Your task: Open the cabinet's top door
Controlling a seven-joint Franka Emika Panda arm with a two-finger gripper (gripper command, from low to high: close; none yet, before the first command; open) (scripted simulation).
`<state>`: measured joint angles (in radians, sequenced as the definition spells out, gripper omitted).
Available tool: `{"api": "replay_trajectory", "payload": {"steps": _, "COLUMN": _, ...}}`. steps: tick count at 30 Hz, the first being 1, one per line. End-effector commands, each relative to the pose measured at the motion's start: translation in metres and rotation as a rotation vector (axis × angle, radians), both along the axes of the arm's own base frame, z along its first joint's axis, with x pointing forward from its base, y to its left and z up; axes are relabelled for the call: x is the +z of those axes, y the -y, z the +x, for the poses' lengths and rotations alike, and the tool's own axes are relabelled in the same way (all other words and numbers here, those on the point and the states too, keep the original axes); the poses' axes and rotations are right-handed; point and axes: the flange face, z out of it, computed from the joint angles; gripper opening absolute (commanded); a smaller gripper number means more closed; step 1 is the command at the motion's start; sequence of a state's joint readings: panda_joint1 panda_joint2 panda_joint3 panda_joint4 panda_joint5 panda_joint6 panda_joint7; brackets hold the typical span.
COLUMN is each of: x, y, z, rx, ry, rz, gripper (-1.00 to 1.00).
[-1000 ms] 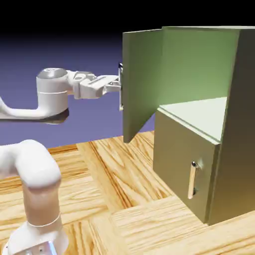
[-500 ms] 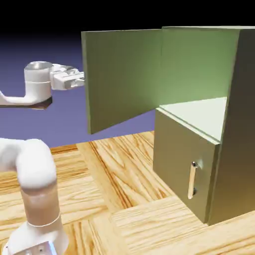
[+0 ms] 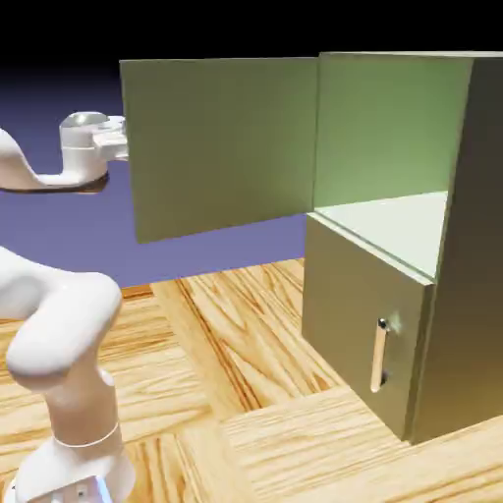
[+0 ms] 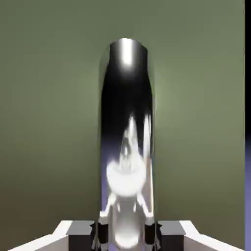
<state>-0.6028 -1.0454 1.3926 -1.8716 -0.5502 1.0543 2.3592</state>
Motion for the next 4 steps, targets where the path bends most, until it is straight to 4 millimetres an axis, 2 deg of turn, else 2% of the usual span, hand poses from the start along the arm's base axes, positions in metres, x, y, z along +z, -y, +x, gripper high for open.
{"api": "replay_trajectory", "payload": {"steps": 1, "x": 0.0, "y": -0.007, "z": 0.002, "rx": -0.019, "ry": 0.0, "rz": -0.001, "gripper": -1.0}}
{"api": "replay_trajectory", "payload": {"steps": 4, "x": 0.0, "y": -0.021, "z": 0.006, "rx": -0.056, "ry": 0.0, "rz": -0.001, "gripper": -1.0}}
